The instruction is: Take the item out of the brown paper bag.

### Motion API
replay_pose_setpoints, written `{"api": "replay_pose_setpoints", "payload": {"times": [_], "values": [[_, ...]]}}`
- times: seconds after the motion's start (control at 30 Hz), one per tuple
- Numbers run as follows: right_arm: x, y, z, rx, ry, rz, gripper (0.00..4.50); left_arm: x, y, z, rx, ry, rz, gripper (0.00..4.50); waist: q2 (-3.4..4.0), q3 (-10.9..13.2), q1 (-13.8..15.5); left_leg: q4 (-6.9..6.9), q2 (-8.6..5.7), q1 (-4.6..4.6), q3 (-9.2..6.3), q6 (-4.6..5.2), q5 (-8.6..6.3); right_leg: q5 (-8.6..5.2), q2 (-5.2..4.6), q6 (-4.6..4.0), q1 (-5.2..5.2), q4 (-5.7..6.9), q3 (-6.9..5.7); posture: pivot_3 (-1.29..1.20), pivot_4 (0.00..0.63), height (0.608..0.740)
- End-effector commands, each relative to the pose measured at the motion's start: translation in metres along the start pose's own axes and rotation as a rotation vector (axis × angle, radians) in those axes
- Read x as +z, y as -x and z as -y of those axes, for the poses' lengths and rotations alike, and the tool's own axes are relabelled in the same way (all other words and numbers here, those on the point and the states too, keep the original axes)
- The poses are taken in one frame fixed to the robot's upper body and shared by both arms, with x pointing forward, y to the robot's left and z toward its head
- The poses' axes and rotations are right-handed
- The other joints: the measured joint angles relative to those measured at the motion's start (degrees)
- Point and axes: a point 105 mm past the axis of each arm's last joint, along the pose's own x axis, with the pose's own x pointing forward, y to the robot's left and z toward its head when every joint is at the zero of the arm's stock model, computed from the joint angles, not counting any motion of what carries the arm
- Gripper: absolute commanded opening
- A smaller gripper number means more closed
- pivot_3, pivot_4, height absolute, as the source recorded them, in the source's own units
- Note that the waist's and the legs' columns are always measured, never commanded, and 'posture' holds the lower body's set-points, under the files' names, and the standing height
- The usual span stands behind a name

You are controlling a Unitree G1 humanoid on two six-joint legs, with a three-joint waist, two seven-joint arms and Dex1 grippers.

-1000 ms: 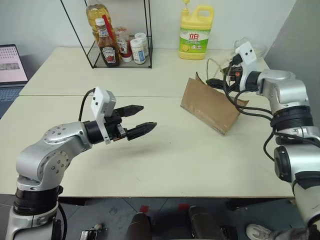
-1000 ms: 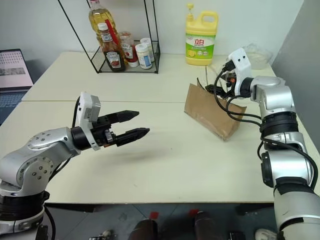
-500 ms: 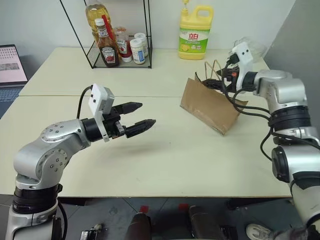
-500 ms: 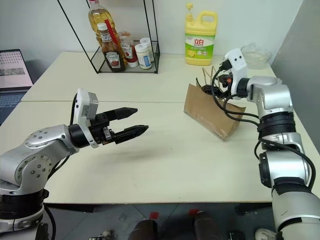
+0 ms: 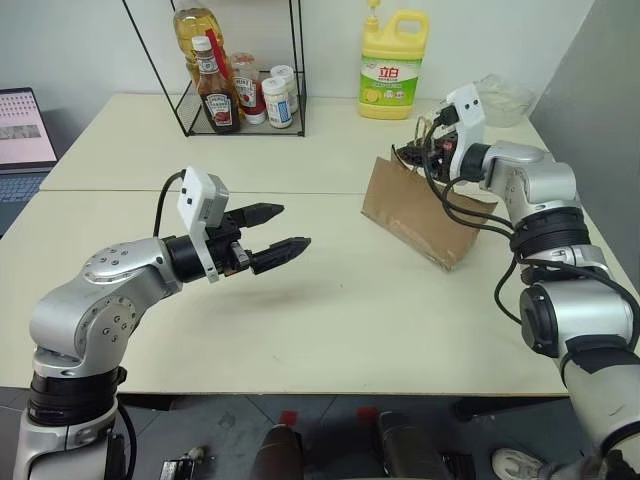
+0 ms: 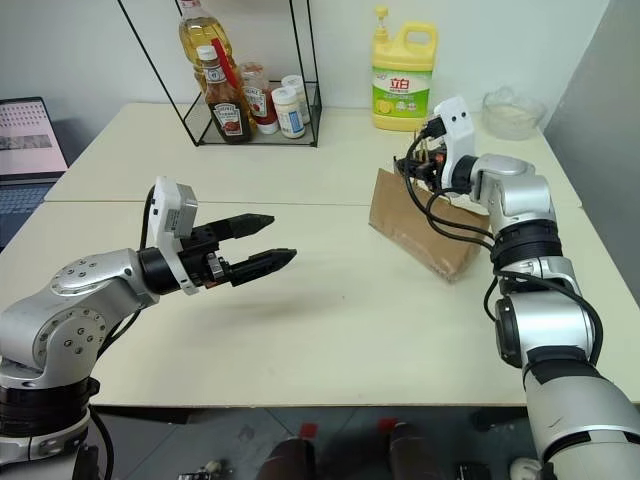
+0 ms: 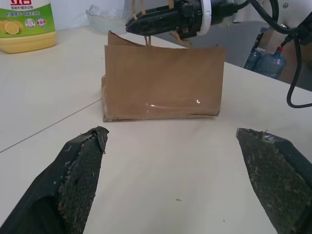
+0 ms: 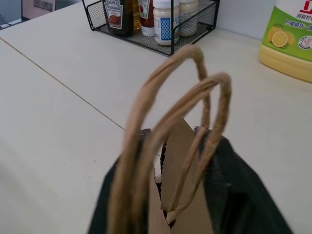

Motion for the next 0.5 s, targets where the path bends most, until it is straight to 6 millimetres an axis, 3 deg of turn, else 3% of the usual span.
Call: {"api": "replay_pose_setpoints", "payload": {"times": [0.03, 0.33, 0.5], "values": [[0.027, 0.006, 0.001, 0.01, 0.019, 0.092, 0.06, 0.01, 0.002, 0.003, 0.003, -0.045, 0.039, 4.5, 0.0, 0.0, 0.0, 0.0, 0.0, 0.0, 0.0, 0.0, 0.0, 0.0, 0.0, 0.0, 0.0, 0.0, 0.0, 0.0, 0.15, 0.74], [0.032, 0.007, -0.006, 0.057, -0.022, 0.128, 0.02, 0.009, 0.002, 0.005, 0.001, -0.044, 0.038, 4.5, 0.01, 0.0, 0.01, -0.01, 0.0, 0.0, 0.0, 0.0, 0.0, 0.0, 0.0, 0.0, 0.0, -0.01, 0.0, 0.0, 0.15, 0.74], [0.054, 0.007, -0.031, 0.222, -0.023, 0.214, 0.02, 0.006, 0.005, 0.018, -0.014, -0.029, 0.046, 4.5, 0.03, 0.06, -0.15, -0.02, 0.01, 0.0, 0.02, 0.0, 0.0, 0.0, 0.0, 0.0, -0.02, -0.01, 0.02, 0.0, 0.15, 0.74]]}}
